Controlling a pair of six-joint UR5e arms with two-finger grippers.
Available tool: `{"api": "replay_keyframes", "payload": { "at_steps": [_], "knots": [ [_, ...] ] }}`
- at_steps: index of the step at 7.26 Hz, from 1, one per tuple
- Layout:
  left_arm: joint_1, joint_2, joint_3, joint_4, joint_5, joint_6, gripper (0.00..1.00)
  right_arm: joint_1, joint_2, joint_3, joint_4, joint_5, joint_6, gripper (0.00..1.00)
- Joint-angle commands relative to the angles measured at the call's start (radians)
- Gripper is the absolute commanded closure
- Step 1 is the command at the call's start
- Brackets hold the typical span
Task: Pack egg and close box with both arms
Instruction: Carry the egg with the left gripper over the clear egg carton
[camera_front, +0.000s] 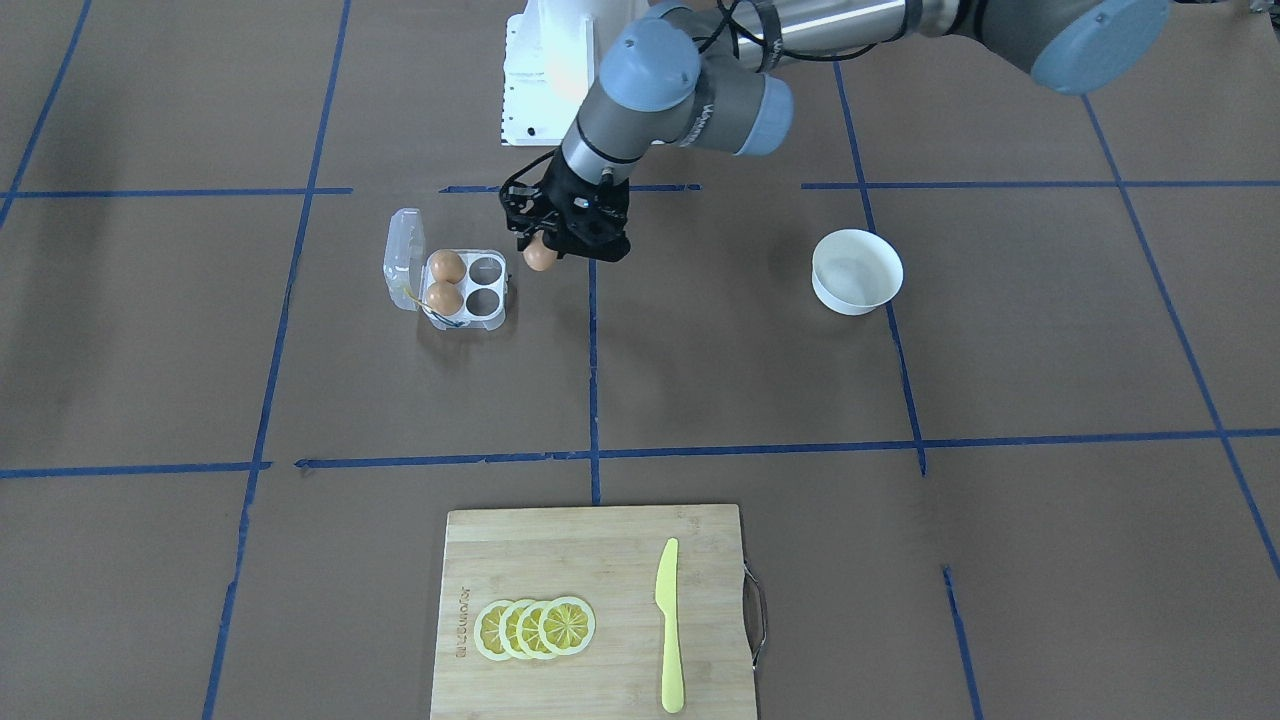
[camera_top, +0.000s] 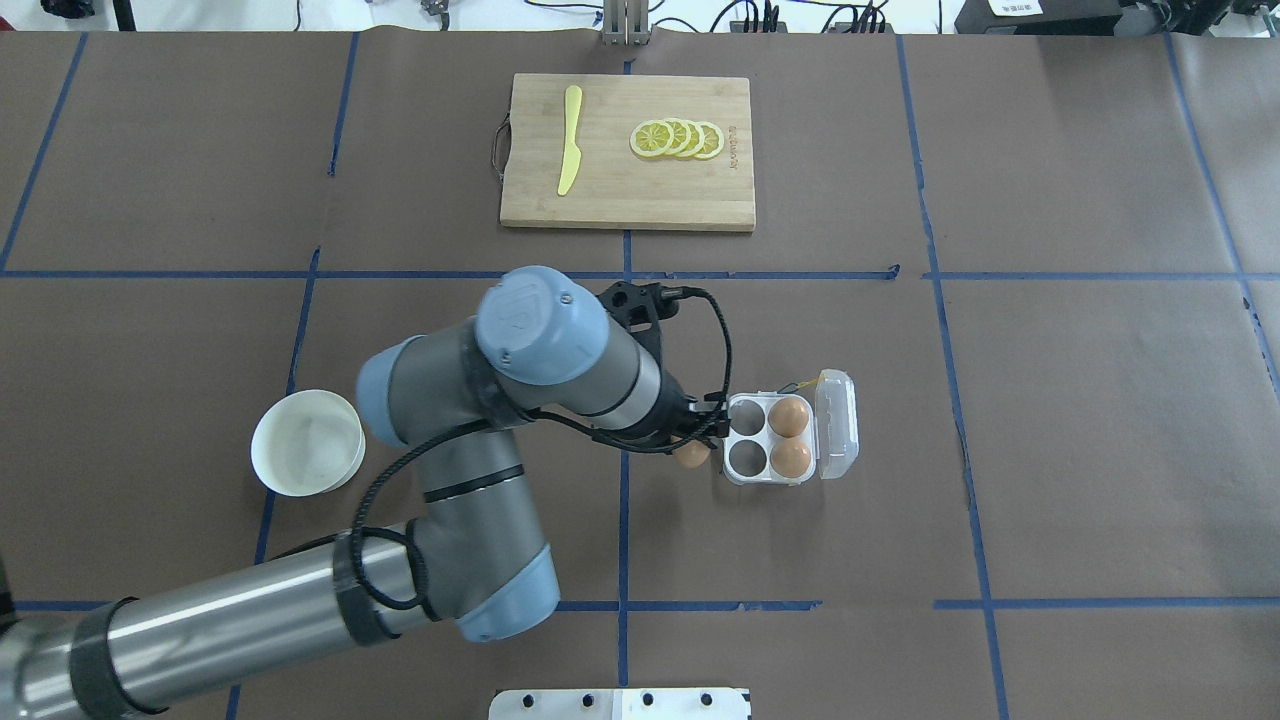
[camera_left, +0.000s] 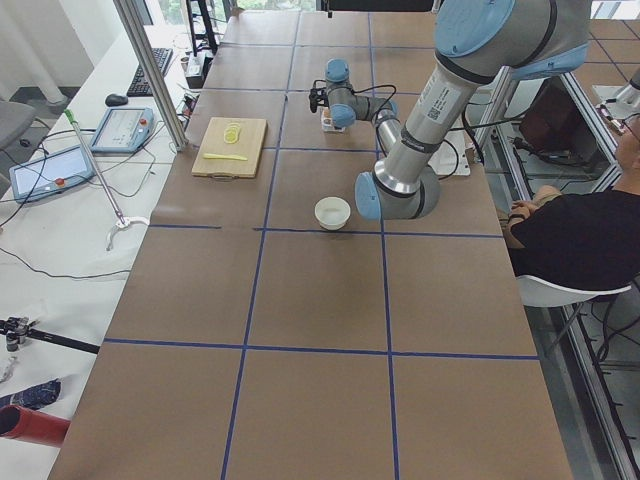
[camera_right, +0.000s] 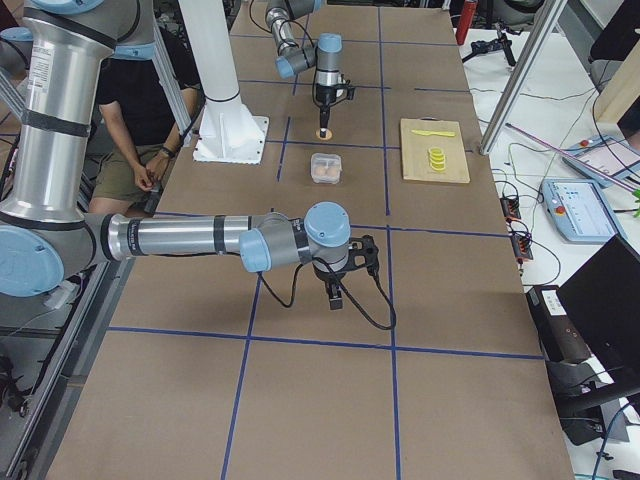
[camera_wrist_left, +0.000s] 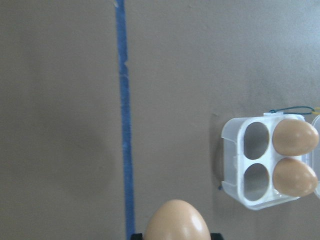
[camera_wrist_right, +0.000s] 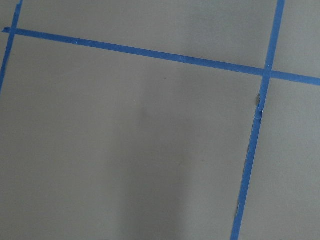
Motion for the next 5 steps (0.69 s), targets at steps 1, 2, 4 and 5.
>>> {"api": "replay_keyframes", "payload": {
  "at_steps": [1, 2, 4, 5],
  "knots": [
    [0.023, -0.094, 0.130, -0.059, 0.079, -0.072, 1.00, -0.001, 0.003, 0.000, 0.000, 0.000, -0.001, 0.00],
    [0.023, -0.094, 0.130, -0.059, 0.080, -0.072, 1.00, -0.001, 0.003, 0.000, 0.000, 0.000, -0.001, 0.00],
    [0.036, -0.094, 0.128, -0.067, 0.081, -0.073, 1.00, -0.001, 0.003, 0.000, 0.000, 0.000, -0.001, 0.00],
    [0.036, -0.092, 0.128, -0.067, 0.081, -0.072, 0.78, -0.001, 0.003, 0.000, 0.000, 0.000, -0.001, 0.00]
  ]
}}
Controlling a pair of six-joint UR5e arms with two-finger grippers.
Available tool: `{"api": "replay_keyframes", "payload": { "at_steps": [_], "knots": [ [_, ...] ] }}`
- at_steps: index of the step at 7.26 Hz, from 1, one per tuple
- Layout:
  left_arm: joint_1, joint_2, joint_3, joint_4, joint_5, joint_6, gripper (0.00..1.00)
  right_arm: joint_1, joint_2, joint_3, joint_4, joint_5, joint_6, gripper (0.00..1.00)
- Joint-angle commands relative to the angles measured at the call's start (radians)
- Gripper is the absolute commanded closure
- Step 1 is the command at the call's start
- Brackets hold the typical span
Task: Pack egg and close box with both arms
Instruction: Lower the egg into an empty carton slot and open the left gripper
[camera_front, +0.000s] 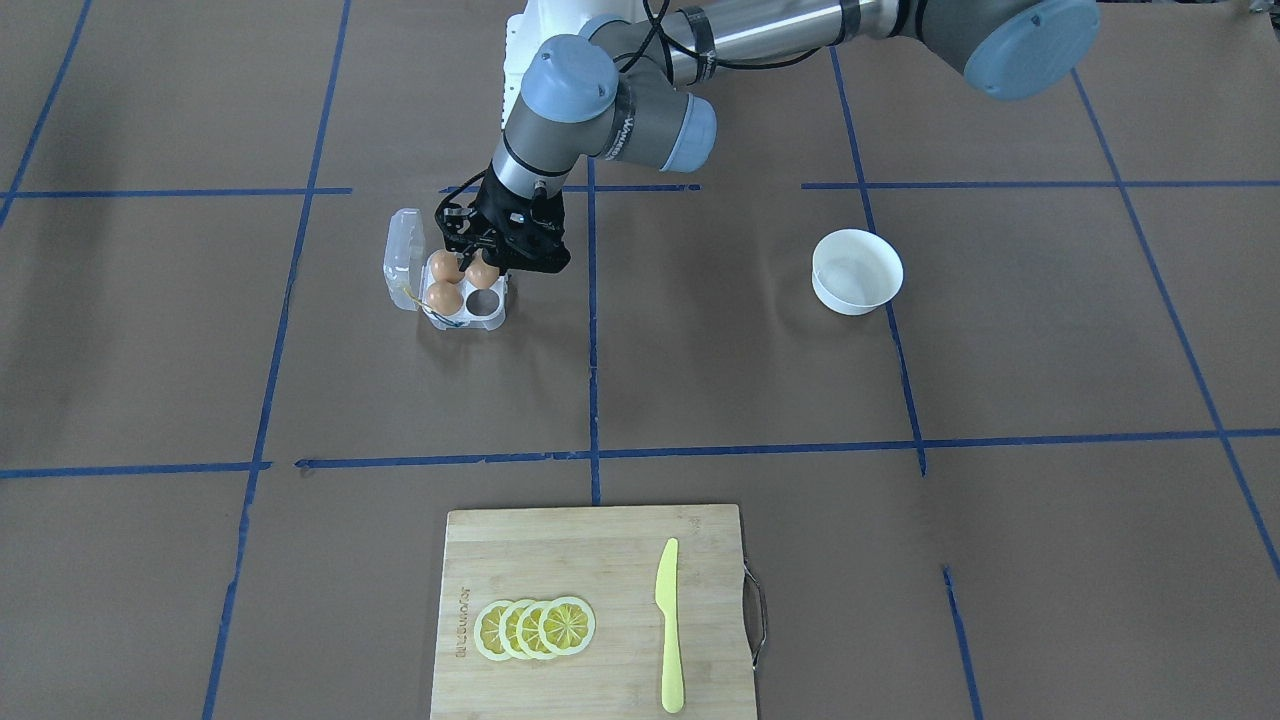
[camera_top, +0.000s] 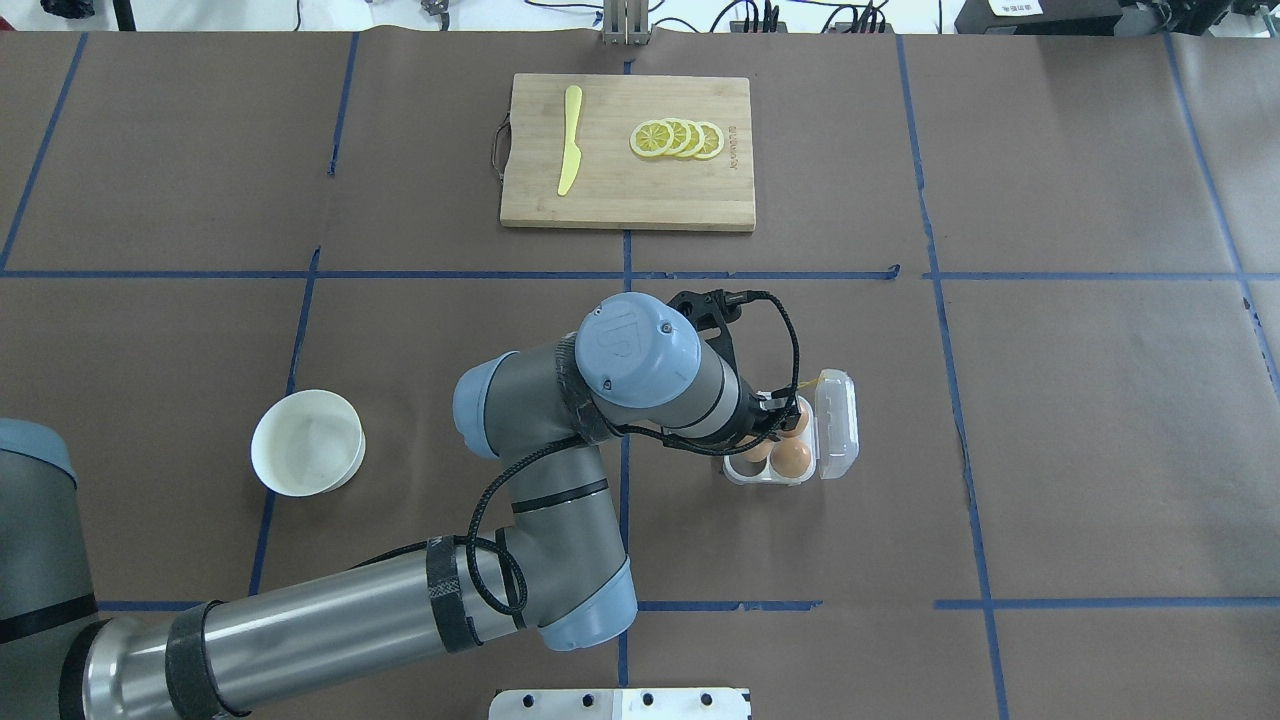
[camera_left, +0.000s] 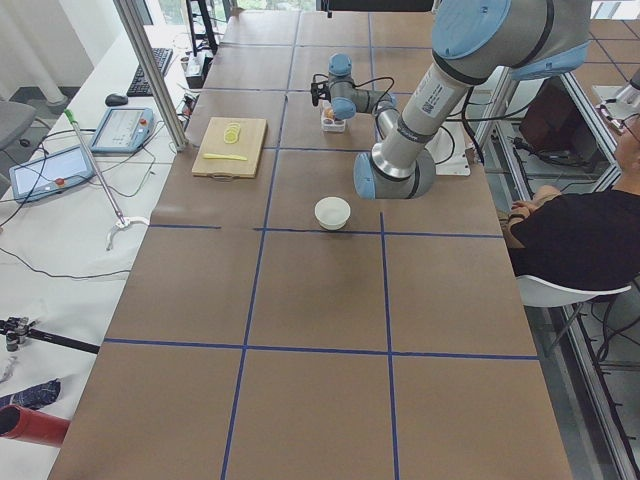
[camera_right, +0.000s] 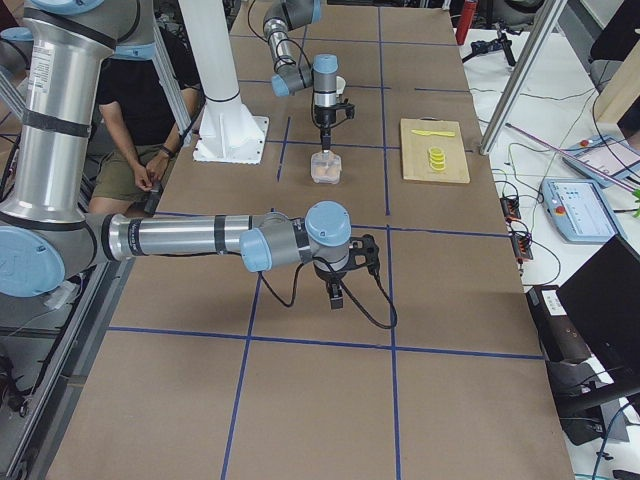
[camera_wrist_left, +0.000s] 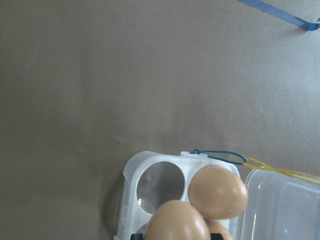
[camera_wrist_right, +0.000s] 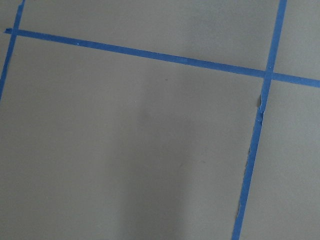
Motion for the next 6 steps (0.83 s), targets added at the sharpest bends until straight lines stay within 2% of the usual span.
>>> {"api": "replay_keyframes", "payload": {
  "at_steps": [1, 2, 3, 6],
  "knots": [
    [0.002, 0.000, 0.001, -0.001, 0.001, 0.005, 0.39, 0.000, 0.000, 0.000, 0.000, 0.000, 0.001, 0.00],
    [0.002, 0.000, 0.001, -0.001, 0.001, 0.007, 0.07, -0.002, 0.000, 0.000, 0.000, 0.000, 0.000, 0.00],
    [0.002, 0.000, -0.001, 0.000, 0.001, 0.008, 0.00, -0.002, 0.000, 0.000, 0.000, 0.000, 0.001, 0.00],
    [-0.040, 0.007, -0.034, 0.020, -0.008, 0.014, 0.00, -0.014, 0.003, 0.002, 0.000, 0.002, 0.003, 0.00]
  ]
}}
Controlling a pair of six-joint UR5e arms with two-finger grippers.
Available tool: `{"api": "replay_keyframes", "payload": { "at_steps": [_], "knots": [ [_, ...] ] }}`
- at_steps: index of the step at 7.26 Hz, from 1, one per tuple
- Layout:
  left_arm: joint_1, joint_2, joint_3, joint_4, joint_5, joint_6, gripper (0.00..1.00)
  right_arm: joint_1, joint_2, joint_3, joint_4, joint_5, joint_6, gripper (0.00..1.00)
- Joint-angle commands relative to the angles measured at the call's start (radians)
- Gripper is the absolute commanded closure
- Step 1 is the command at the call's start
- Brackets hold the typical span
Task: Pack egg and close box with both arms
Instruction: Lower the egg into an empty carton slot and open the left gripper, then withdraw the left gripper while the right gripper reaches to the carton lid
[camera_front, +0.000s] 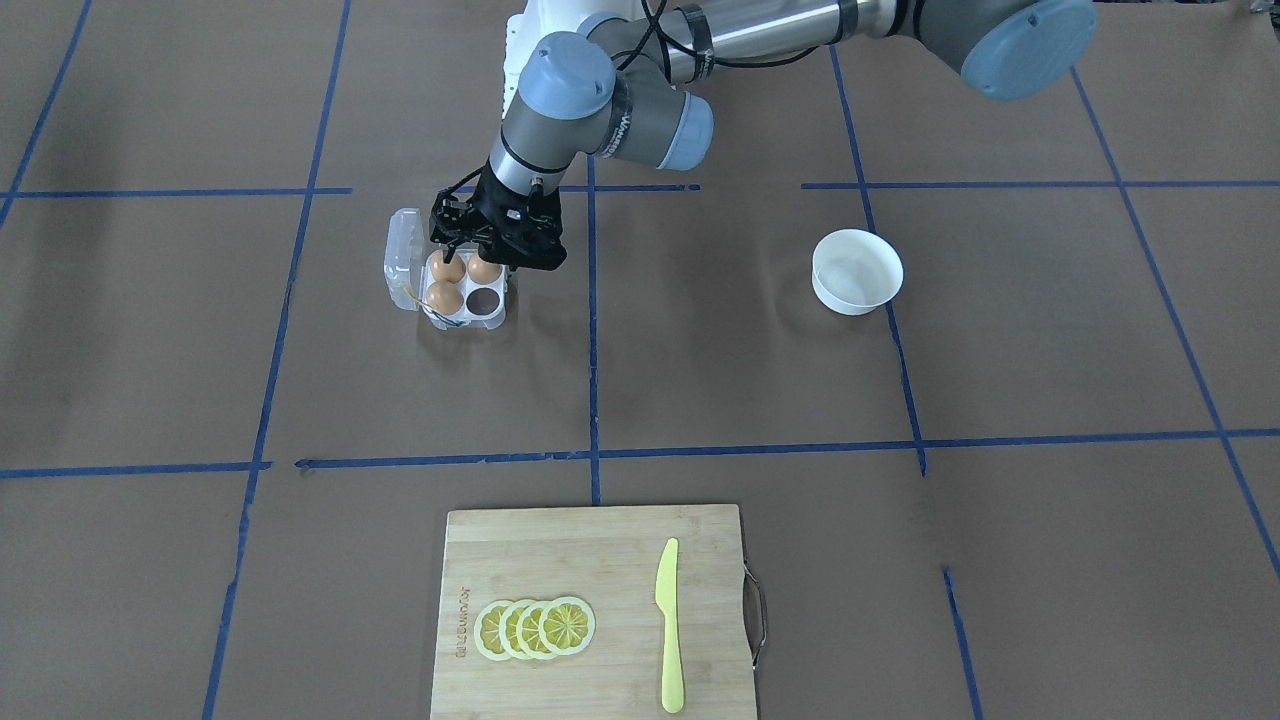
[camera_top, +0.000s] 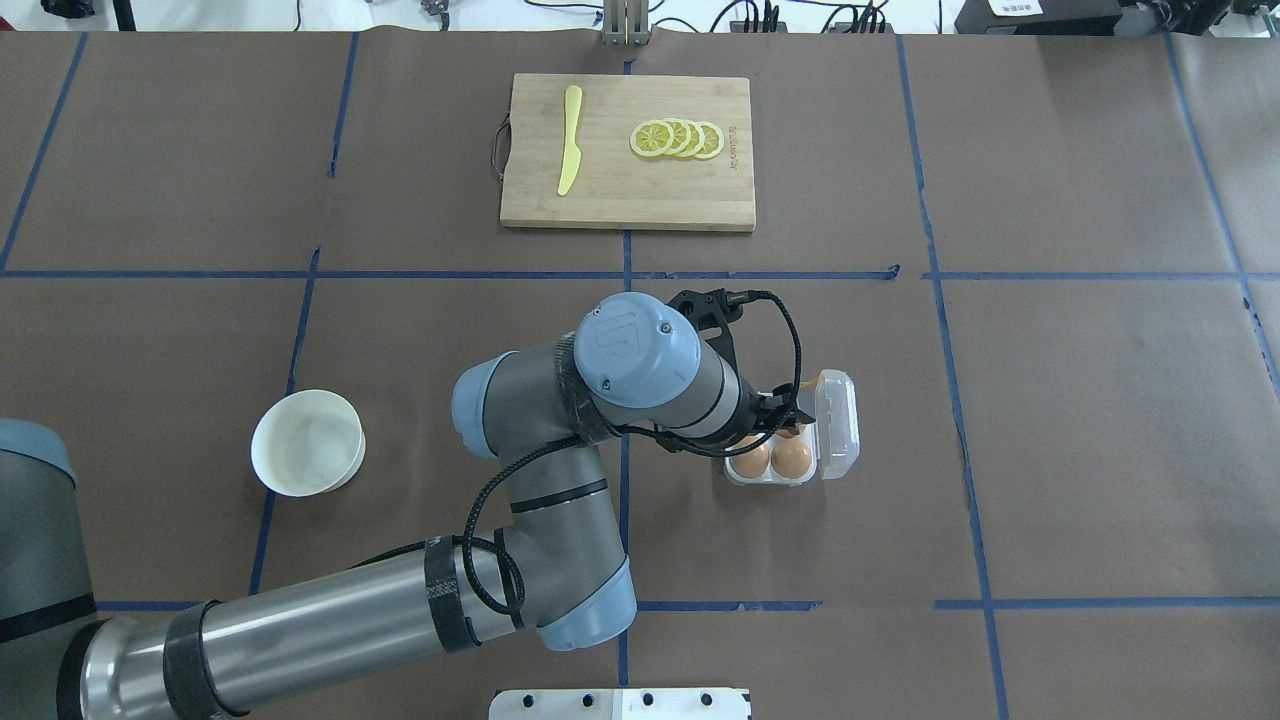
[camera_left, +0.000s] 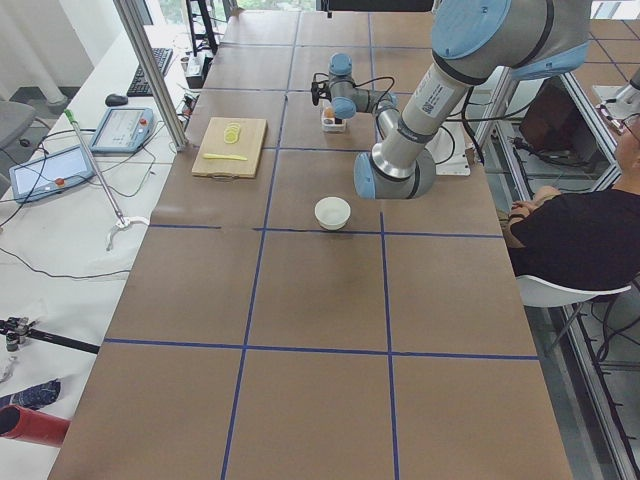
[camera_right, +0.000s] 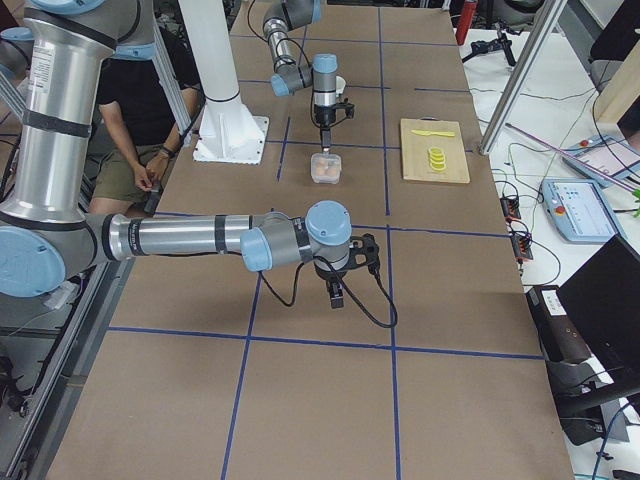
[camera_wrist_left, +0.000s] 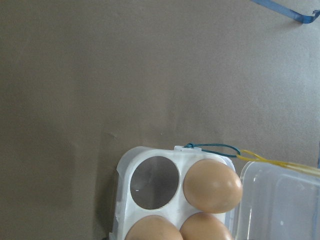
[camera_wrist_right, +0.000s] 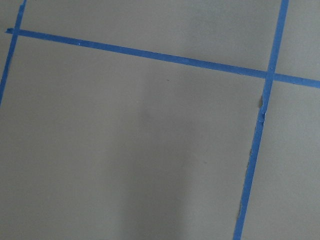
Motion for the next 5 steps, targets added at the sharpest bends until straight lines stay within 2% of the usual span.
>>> {"api": "replay_keyframes", "payload": {
  "at_steps": [1, 2, 3, 4, 5],
  "knots": [
    [-0.062, 0.050, -0.077, 0.067, -0.036, 0.033, 0.00, -0.040, 0.003, 0.016, 0.002, 0.001, 0.039, 0.00],
    [-0.096, 0.144, -0.208, 0.148, -0.038, 0.186, 0.00, -0.132, 0.006, 0.054, 0.052, 0.004, 0.194, 0.00],
    [-0.141, 0.230, -0.322, 0.202, -0.039, 0.284, 0.00, -0.245, 0.009, 0.052, 0.222, -0.014, 0.428, 0.00],
    [-0.196, 0.344, -0.427, 0.210, -0.041, 0.390, 0.00, -0.409, 0.065, 0.051, 0.405, -0.125, 0.750, 0.00],
    [-0.266, 0.425, -0.495, 0.233, -0.061, 0.522, 0.00, -0.579, 0.139, 0.052, 0.446, -0.266, 0.993, 0.00]
  ]
}}
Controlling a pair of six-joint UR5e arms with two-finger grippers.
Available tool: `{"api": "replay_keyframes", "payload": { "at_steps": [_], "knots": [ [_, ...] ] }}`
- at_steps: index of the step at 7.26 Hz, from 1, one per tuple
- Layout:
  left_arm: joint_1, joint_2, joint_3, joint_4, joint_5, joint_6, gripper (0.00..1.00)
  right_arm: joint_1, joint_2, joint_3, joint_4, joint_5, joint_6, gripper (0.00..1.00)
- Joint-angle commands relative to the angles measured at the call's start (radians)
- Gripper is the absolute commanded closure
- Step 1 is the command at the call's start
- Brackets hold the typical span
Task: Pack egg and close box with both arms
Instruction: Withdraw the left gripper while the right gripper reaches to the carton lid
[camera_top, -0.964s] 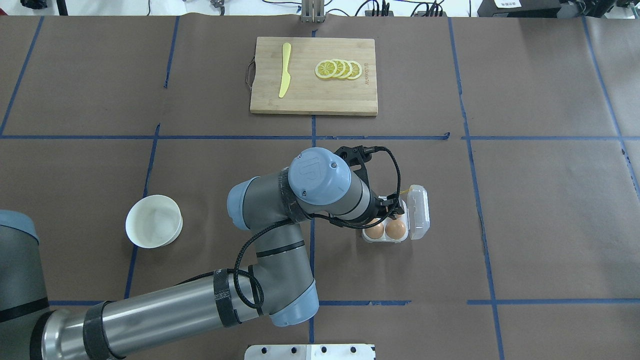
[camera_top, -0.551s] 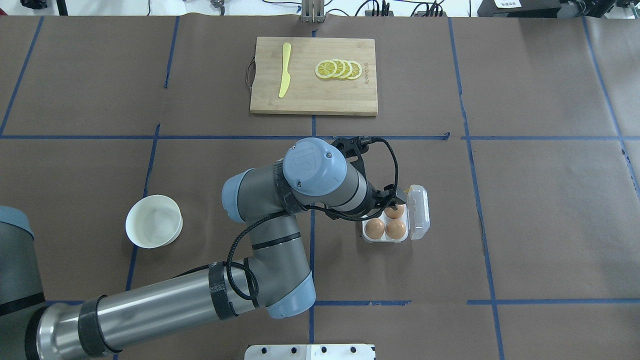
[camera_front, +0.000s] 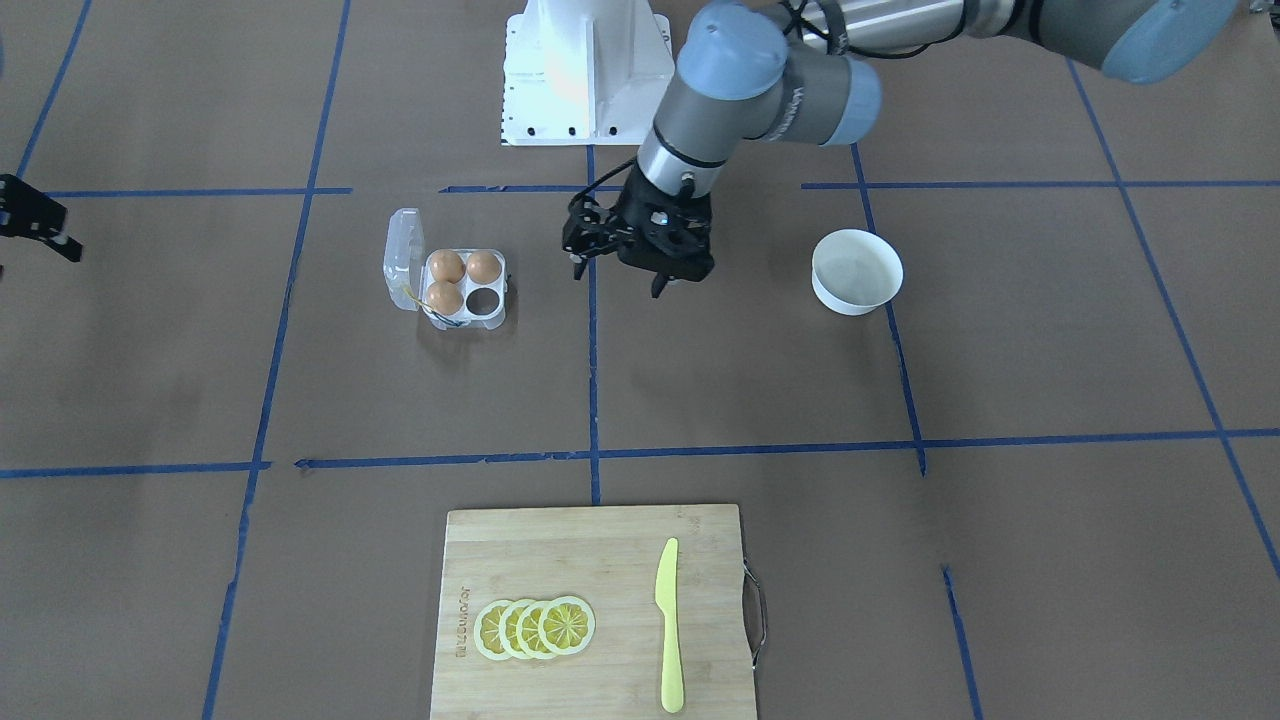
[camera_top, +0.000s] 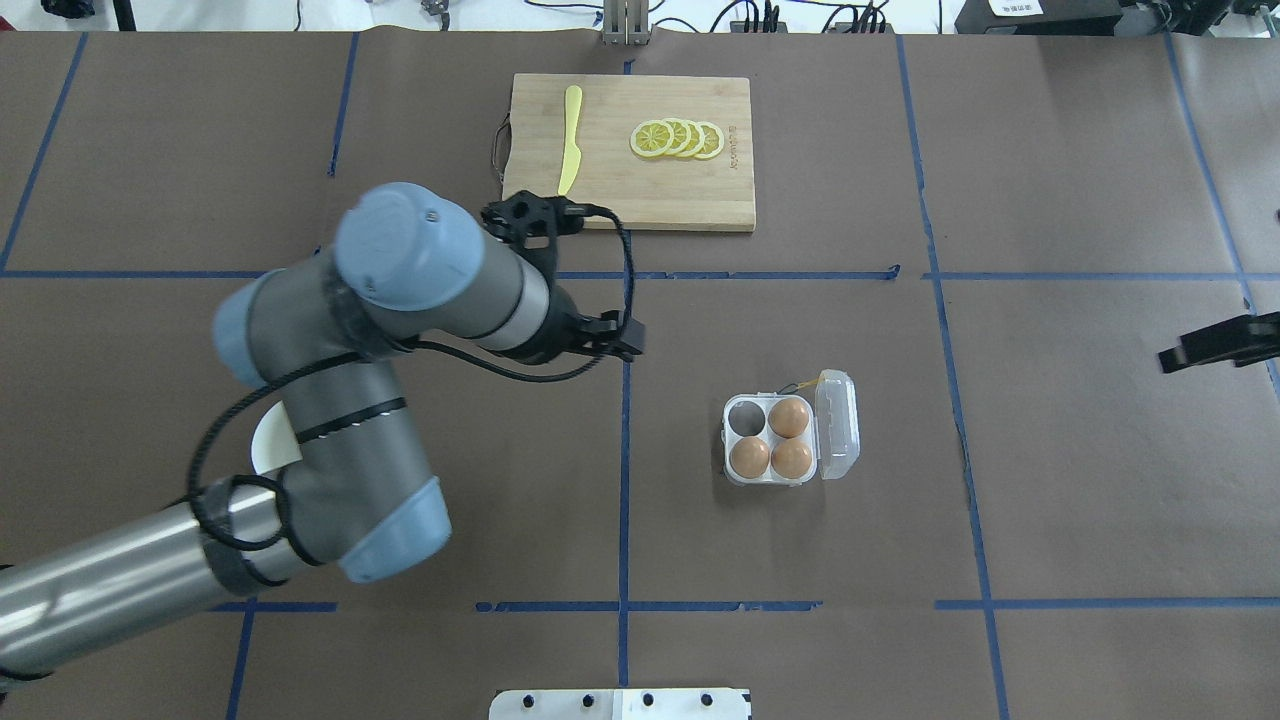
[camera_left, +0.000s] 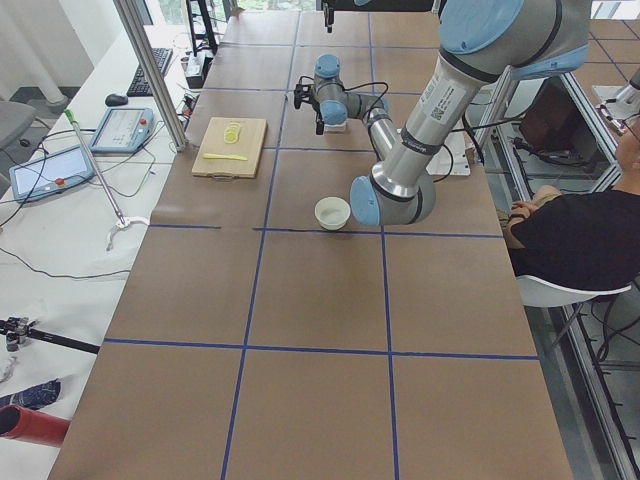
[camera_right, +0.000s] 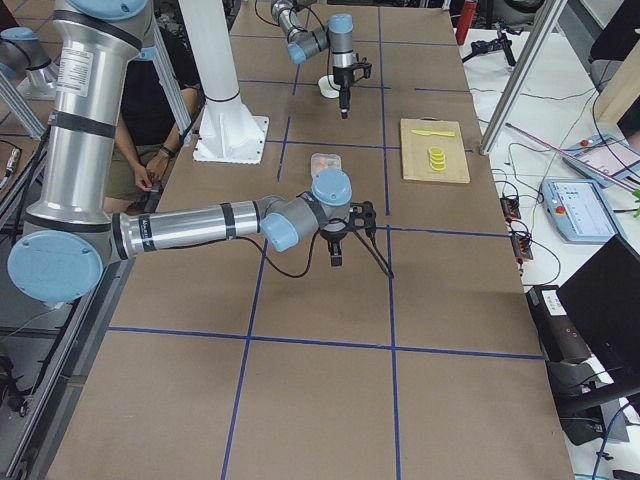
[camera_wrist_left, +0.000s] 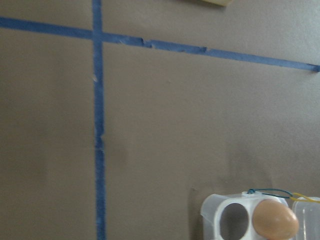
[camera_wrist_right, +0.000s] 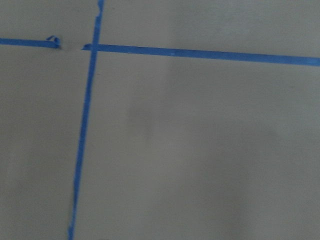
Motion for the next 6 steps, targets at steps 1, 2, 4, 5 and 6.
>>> {"api": "replay_keyframes", "payload": {
  "at_steps": [1, 2, 4, 5, 6],
  "knots": [
    [-0.150, 0.140, -0.113, 0.059, -0.054, 0.261, 0.00, -0.339, 0.137, 0.005, 0.119, -0.268, 0.433, 0.00],
    [-0.202, 0.166, -0.118, 0.073, -0.062, 0.323, 0.00, -0.427, 0.212, -0.001, 0.110, -0.327, 0.509, 0.00],
    [-0.308, 0.344, -0.182, 0.073, -0.062, 0.506, 0.00, -0.524, 0.403, -0.013, 0.021, -0.391, 0.632, 0.00],
    [-0.375, 0.429, -0.214, 0.071, -0.062, 0.638, 0.00, -0.523, 0.536, -0.005, -0.129, -0.395, 0.649, 0.00],
    [-0.414, 0.472, -0.221, 0.071, -0.062, 0.720, 0.00, -0.521, 0.588, 0.025, -0.200, -0.395, 0.663, 0.00]
  ]
}}
